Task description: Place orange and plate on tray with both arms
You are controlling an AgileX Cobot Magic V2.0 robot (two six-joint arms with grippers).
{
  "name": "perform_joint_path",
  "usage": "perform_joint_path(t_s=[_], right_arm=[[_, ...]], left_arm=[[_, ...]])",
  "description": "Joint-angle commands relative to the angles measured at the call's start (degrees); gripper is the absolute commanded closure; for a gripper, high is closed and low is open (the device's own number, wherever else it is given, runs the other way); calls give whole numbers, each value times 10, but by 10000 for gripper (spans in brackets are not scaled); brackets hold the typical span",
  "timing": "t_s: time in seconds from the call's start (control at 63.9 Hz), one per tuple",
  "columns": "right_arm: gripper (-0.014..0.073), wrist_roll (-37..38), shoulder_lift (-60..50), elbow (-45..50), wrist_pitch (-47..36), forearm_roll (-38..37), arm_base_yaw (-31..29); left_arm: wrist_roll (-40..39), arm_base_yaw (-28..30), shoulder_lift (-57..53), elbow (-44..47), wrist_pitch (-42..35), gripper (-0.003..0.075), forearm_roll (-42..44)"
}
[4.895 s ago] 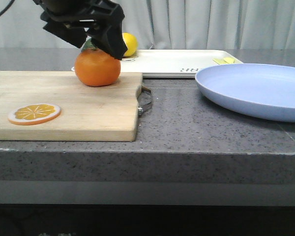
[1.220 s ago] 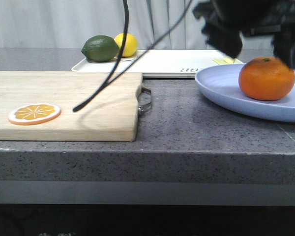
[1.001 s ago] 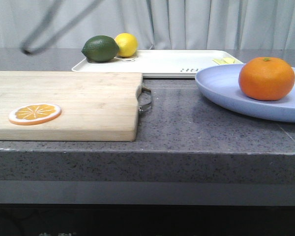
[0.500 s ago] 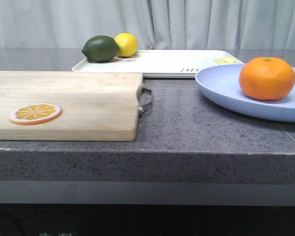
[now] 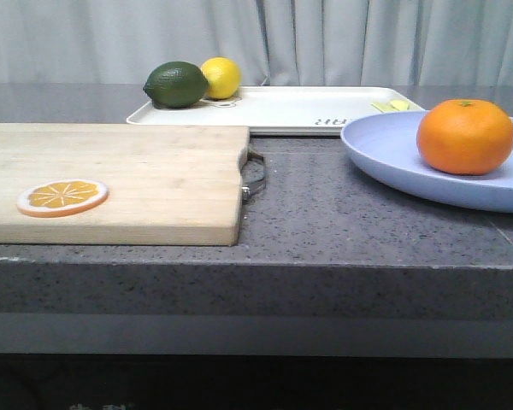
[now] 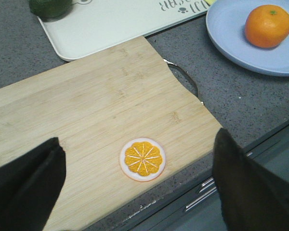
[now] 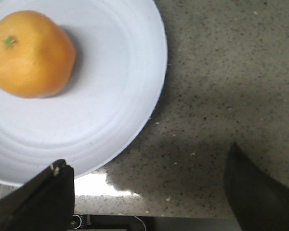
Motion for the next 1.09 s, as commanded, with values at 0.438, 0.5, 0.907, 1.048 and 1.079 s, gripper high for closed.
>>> perform_joint_path(t_s=[0.438, 0.5, 0.907, 1.048, 1.079], right_arm=[[-38, -165, 166, -61, 50, 273, -150], [-38, -165, 180, -61, 54, 276, -150], [181, -195, 248, -61, 46, 321, -115], [244, -195, 259, -61, 35, 326, -107], [264, -195, 260, -61, 33, 327, -106]], left_arm=[[-5, 3, -35, 6, -40, 118, -4], [-5, 3, -35, 6, -40, 118, -4], [-5, 3, -35, 6, -40, 118, -7], [-5, 3, -35, 6, -40, 118, -7], [-5, 3, -35, 6, -40, 118, -7]])
